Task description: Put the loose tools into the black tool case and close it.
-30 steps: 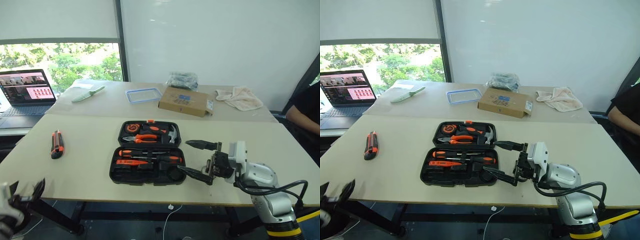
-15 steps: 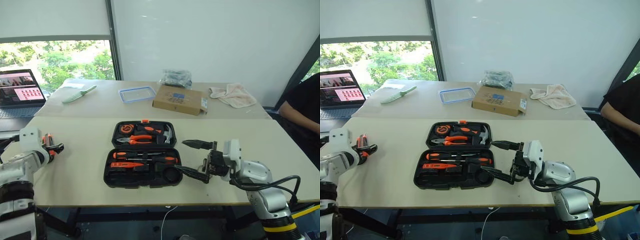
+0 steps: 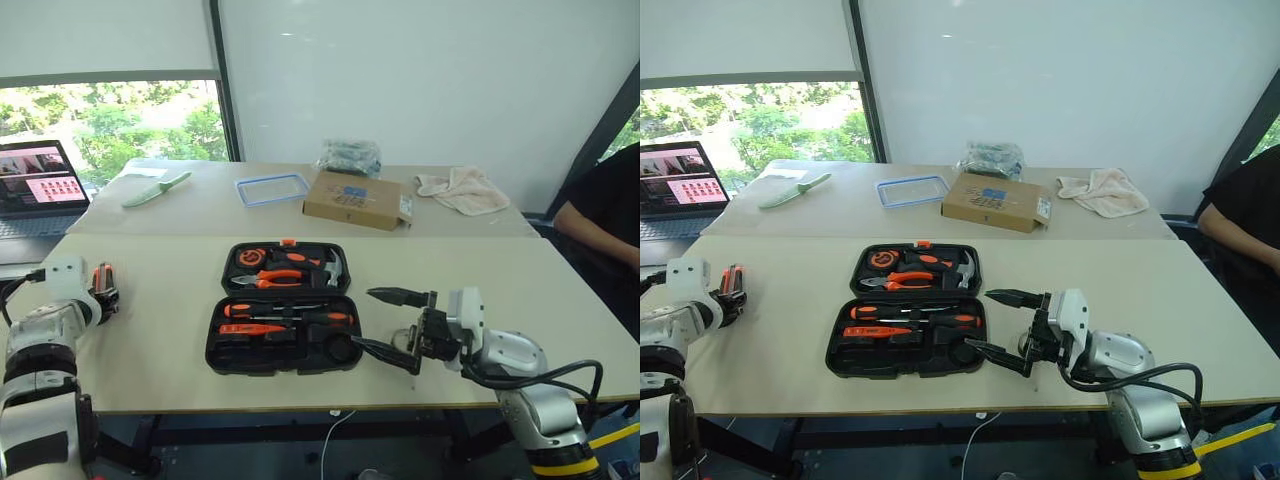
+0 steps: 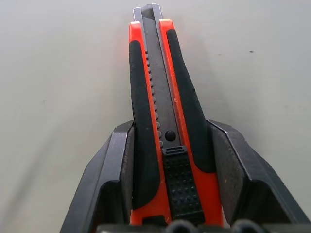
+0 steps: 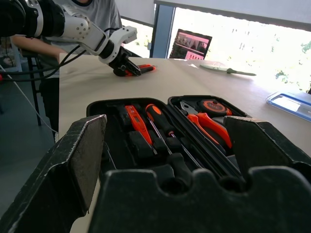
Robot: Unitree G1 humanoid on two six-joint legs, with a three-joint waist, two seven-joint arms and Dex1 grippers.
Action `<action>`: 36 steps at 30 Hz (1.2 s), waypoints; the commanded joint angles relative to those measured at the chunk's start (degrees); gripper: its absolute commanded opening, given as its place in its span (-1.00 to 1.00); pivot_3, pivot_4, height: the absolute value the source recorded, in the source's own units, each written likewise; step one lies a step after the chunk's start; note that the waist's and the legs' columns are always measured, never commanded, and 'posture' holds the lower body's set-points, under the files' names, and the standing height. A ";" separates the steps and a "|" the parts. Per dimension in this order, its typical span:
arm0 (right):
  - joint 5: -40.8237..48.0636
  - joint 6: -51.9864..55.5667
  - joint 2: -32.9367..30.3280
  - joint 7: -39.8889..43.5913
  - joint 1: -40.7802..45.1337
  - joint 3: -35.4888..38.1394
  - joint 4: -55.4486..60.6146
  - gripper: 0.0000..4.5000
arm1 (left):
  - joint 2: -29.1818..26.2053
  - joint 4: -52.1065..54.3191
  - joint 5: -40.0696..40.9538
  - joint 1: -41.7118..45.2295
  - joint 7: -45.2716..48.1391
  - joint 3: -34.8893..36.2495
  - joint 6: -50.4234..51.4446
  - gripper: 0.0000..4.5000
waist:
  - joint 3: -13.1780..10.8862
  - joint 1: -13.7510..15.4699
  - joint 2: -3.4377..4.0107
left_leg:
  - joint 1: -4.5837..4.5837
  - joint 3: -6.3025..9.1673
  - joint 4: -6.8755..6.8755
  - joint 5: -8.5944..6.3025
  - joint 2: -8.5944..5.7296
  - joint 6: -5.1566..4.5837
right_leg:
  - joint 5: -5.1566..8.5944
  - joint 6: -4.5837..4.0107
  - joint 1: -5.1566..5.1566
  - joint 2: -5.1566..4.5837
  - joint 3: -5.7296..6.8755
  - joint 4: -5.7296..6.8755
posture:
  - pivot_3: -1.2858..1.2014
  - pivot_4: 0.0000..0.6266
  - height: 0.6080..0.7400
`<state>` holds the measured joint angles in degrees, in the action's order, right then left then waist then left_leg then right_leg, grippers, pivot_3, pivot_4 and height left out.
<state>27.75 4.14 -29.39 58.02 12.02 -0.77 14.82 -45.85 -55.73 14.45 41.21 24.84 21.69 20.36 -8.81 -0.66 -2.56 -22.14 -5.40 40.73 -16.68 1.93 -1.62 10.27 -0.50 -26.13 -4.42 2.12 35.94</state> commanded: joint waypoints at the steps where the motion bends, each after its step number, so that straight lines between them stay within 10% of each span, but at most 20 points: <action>1: 0.72 -0.68 -0.98 -0.54 -0.34 2.14 2.80 1.00 | -0.74 10.73 6.94 -0.84 14.45 2.83 -4.43 -0.22 | -0.02 0.14 -0.10 | -0.04 0.00 0.02 0.01 0.01 0.01 | 0.00 -0.01 -0.02 0.00 0.02 0.00 | 0.03 -0.52 1.00; 4: 0.90 -0.51 -2.15 -0.35 -1.42 2.97 3.31 1.00 | -0.19 33.00 16.66 -8.73 39.21 -0.92 -6.85 -0.22 | -0.02 0.65 -0.10 | -0.16 0.00 0.05 -0.01 0.00 0.00 | -0.01 -0.01 -0.05 -0.02 0.04 -0.10 | 0.03 -0.52 1.00; 12: 1.22 -0.48 -4.21 -0.15 -4.01 4.68 3.99 1.00 | -4.48 48.68 8.04 -11.72 58.45 -20.84 -11.83 -0.22 | -0.03 1.26 0.07 | -0.10 -0.04 0.08 -0.21 -0.14 -0.21 | 0.12 0.13 0.02 0.03 -0.15 -0.17 | 0.03 -0.52 1.00; 36: 1.62 1.40 -7.76 -0.61 -12.03 5.61 9.06 1.00 | -2.18 48.40 -8.25 -10.96 58.71 -35.68 -17.49 -0.22 | -0.04 1.26 0.10 | -0.05 -0.02 0.21 -0.18 -0.09 -0.21 | 0.38 0.53 0.03 0.12 -0.35 -0.10 | 0.03 -0.52 1.00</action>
<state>28.32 5.67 -36.90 57.55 -0.50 3.29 22.07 -46.32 -8.78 6.68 30.97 82.56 -14.14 2.26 -8.84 0.60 -2.47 -22.18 -5.41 40.93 -16.85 1.84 -1.84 10.65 0.04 -26.10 -4.29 1.77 35.85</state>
